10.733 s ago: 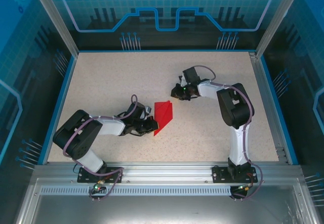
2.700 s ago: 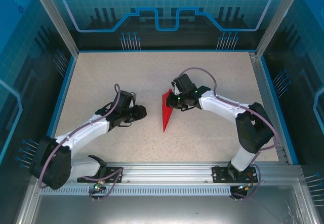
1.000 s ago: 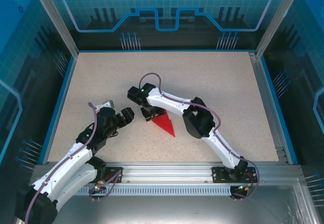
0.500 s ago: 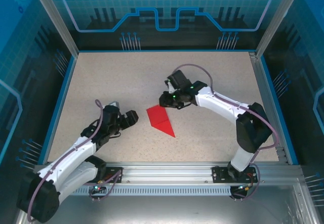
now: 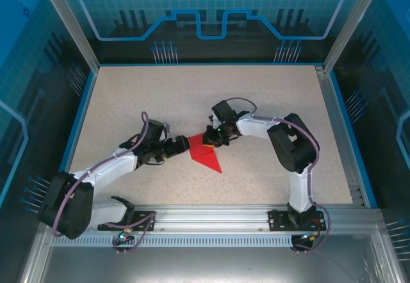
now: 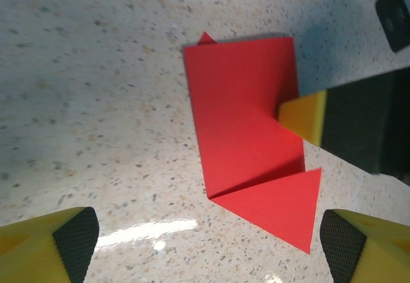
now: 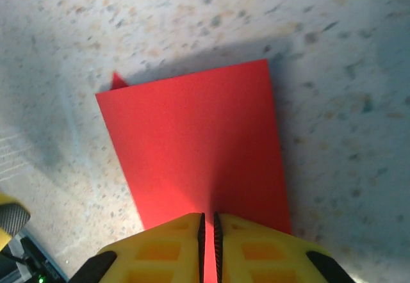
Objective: Fold a paper plane with a square sheet of paper (pick it up from the middle)
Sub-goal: Pick up the paper from the center of the table.
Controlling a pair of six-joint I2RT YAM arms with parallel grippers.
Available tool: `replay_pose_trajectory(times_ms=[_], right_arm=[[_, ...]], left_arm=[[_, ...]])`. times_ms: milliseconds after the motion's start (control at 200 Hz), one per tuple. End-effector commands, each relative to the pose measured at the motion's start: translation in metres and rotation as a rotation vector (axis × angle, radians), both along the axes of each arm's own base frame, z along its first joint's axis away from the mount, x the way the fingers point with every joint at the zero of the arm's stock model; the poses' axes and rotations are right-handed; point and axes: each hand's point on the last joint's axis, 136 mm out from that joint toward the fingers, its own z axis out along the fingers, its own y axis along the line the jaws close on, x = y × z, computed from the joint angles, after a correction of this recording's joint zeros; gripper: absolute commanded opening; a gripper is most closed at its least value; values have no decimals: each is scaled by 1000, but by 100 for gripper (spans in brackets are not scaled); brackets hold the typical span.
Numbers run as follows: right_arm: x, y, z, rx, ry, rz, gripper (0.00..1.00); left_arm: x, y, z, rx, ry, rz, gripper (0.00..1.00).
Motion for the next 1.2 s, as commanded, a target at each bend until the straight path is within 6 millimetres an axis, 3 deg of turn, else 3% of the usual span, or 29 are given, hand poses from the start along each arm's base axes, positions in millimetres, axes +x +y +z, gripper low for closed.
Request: replay_pose_trajectory(times_ms=[0, 195, 335, 415, 640, 750, 825, 960, 1195], right_arm=[[13, -8, -10, 8, 8, -76, 14], [-1, -40, -38, -53, 80, -276, 14], [-7, -42, -41, 12, 68, -355, 16], [-3, -40, -23, 34, 12, -311, 19], [7, -44, 60, 54, -173, -147, 24], [-6, -38, 75, 98, -170, -54, 20], [-19, -33, 72, 111, -148, -9, 17], [-39, -32, 49, 107, -87, 1, 14], [-46, -31, 24, 105, -32, -3, 14]], left_arm=[[7, -15, 11, -57, -14, -73, 93], [10, -22, 2, -67, 33, -89, 93], [13, -25, -2, -71, 51, -90, 93], [14, -26, -4, -71, 60, -90, 93], [15, -25, -8, -68, 72, -89, 93], [14, -28, -10, -73, 84, -96, 93], [16, -29, -10, -81, 86, -97, 93], [17, -32, -10, -91, 93, -102, 93], [18, -36, -12, -106, 115, -111, 93]])
